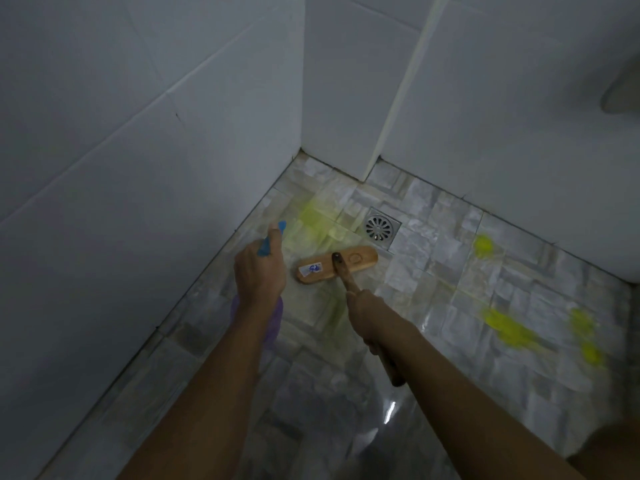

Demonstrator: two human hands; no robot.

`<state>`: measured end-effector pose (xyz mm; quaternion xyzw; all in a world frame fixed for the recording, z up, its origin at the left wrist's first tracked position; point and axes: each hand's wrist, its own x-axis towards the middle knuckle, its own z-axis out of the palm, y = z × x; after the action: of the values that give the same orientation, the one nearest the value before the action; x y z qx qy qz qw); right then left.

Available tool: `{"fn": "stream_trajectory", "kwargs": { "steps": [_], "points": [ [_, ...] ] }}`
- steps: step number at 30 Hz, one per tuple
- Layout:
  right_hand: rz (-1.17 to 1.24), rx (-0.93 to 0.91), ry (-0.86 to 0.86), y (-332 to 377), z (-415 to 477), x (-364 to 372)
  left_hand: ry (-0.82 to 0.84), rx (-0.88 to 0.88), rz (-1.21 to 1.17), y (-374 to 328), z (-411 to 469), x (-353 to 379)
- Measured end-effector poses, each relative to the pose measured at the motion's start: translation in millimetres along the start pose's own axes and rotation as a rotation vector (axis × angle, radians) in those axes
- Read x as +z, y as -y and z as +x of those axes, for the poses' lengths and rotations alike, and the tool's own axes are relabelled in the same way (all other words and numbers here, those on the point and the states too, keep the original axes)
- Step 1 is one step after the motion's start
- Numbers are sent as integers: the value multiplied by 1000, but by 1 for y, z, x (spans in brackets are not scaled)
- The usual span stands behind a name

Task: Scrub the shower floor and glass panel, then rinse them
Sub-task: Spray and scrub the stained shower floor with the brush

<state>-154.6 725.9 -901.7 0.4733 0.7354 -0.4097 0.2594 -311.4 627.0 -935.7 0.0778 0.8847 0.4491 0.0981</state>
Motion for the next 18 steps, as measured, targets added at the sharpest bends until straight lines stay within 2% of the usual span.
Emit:
{"fn": "stream_trajectory", "kwargs": {
  "steps": [4,10,15,18],
  "points": [
    [48,-52,-32,52,26,-21,-109,173,73,15,10,4],
    [50,-64,-72,106,83,-42,-155,187,67,29,17,8],
    [-60,-133,-39,57,46,-22,-161,182,91,35,28,7],
    [-62,3,16,22,29,-16,-166,164,74,36,36,8]
  ]
}}
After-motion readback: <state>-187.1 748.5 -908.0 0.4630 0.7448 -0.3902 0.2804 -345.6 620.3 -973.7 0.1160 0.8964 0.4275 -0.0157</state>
